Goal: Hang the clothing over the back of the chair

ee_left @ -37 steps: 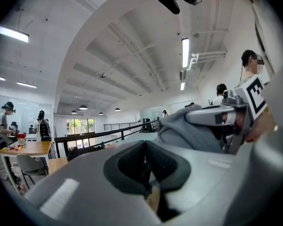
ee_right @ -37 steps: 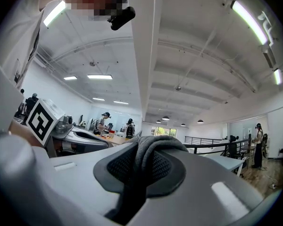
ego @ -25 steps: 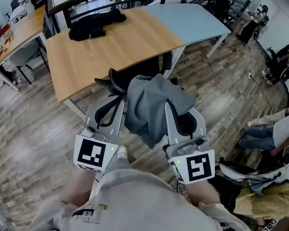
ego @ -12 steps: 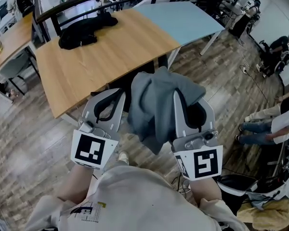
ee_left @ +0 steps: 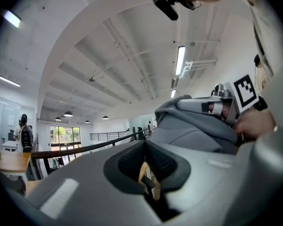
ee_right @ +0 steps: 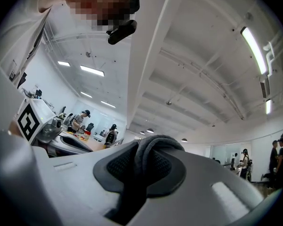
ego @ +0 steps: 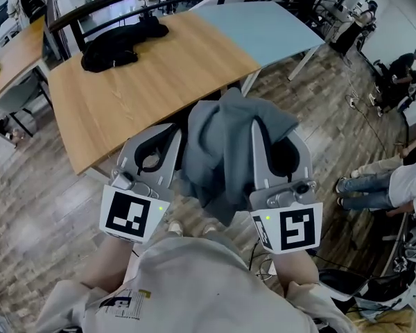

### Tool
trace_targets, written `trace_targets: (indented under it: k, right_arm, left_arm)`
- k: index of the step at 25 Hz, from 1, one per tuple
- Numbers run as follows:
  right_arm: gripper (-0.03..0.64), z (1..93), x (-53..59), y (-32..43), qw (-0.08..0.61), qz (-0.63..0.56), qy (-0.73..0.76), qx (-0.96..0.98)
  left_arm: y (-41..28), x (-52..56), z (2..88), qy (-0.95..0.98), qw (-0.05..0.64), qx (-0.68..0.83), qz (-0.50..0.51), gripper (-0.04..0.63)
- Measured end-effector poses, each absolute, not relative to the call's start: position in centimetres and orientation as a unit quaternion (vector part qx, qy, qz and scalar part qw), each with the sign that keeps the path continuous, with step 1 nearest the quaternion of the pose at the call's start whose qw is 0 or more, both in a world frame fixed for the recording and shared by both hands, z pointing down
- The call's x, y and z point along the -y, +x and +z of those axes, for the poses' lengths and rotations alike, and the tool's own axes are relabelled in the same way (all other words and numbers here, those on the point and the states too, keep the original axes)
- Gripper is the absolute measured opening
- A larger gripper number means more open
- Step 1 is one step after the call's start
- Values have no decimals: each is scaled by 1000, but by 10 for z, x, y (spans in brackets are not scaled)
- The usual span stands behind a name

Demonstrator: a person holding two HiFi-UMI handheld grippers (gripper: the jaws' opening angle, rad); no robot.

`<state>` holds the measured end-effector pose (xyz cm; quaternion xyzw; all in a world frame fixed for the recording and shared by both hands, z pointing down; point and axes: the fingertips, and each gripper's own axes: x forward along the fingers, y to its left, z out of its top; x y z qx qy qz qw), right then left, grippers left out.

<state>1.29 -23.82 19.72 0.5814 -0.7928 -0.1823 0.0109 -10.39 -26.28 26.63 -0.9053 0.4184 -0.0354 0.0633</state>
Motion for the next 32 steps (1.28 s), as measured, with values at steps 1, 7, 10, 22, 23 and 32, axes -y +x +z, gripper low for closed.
trace_targets:
  k: [1,7,10,22,23,32]
  right_arm:
    - [48,197,241,15,10,-182,578,795]
    - [48,196,271,23,12,-179,552,815]
    - [48,197,283,31,9,-182,546,818]
    - [49,231,338,52,29,-173,520,836]
    - [49,236,344,52,33,-169,518,838]
    - [52,290,384,58,87,-140,502,849]
  left_arm:
    - [-102,265,266,-904,63,-422,-37,0]
    - [-88,282,268,-894,54,-443,-40,0]
    - [-81,289,273,-888,51,-455,-40,0]
    - [-50,315,304,-873,25,-482,-66,0]
    - [-49,319,307,-872,27,-483,-71,0]
    - [-43,350,334,-868,15,-488,-90,0]
